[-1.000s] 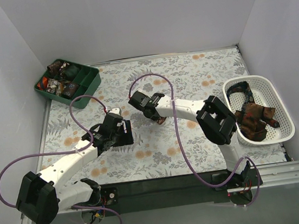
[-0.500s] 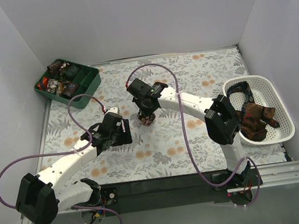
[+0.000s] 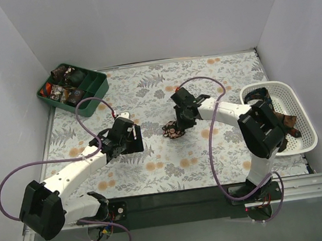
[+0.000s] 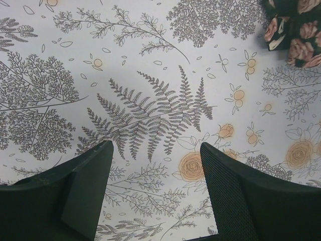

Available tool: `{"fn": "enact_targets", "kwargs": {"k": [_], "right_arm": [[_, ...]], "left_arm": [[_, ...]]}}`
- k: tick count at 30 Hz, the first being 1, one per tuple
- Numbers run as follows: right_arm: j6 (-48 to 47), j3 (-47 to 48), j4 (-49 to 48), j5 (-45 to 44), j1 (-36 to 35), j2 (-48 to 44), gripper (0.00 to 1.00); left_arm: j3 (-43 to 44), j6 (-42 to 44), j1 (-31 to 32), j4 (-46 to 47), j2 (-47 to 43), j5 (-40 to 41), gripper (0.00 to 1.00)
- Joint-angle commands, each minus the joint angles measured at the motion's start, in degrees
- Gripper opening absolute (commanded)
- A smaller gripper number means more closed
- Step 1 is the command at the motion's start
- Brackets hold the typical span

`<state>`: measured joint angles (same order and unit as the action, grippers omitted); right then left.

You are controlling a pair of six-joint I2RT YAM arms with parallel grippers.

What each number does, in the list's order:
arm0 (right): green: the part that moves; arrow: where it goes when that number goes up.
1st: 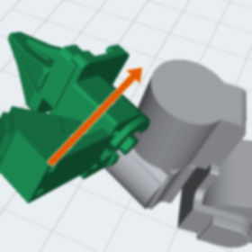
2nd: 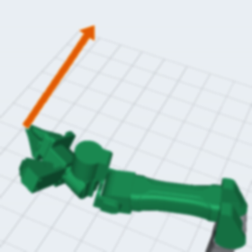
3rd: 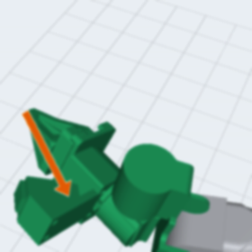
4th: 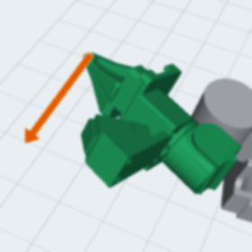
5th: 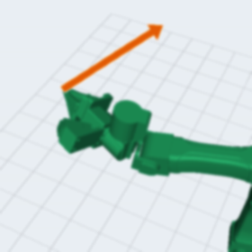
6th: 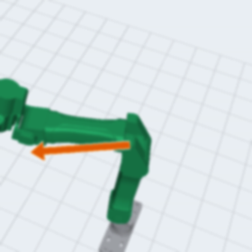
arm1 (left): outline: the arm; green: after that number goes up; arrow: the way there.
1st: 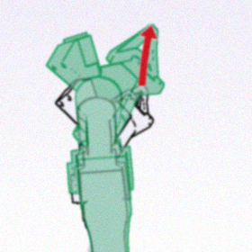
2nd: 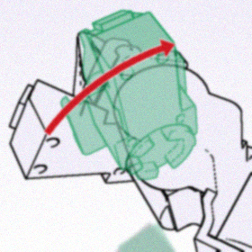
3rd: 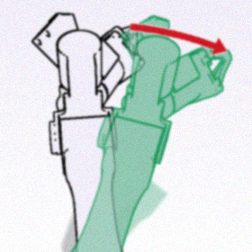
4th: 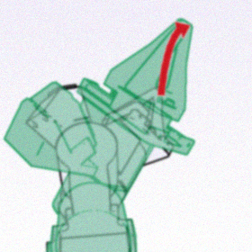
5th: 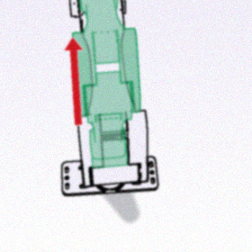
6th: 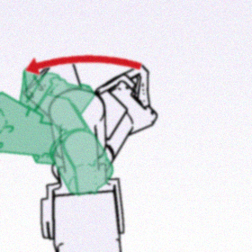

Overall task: Roll the ties
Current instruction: Roll the tie

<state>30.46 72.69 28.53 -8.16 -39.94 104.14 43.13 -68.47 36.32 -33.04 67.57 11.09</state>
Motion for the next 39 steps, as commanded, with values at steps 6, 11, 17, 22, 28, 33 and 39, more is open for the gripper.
{"fn": "enact_targets", "kwargs": {"k": [6,11,17,22,28,33,39], "right_arm": [[10.85,-14.4,-9.64,2.63,4.96,-9.38,0.13],[15.5,-17.84,-11.04,3.15,5.14,-12.02,0.36],[12.27,-18.99,-10.7,4.38,8.03,-18.43,0.73],[1.57,-16.09,-6.31,7.19,10.93,-22.31,0.94],[-15.37,-10.46,3.09,15.34,16.56,-23.54,0.98],[-34.38,-5.19,6.97,20.83,15.52,-20.91,0.98],[-53.38,-0.62,7.94,21.62,7.43,-17.14,0.98]], "left_arm": [[3.01,1.58,-0.1,0.6,1.77,-2.39,0.65],[5.28,2.46,0.68,2.09,5.02,-4.06,0.65],[9.51,11.58,3.76,7.01,9.85,-5.64,0.73],[11.26,28.01,4.47,16.93,13.02,-13.35,0.83],[15.13,51.39,6.22,20.3,19.25,-20.39,0.92],[16.63,47.22,4.3,20.12,18.3,-15.04,0.89],[13.31,28.32,-7.03,12.39,15.76,-17.42,0.86]]}}
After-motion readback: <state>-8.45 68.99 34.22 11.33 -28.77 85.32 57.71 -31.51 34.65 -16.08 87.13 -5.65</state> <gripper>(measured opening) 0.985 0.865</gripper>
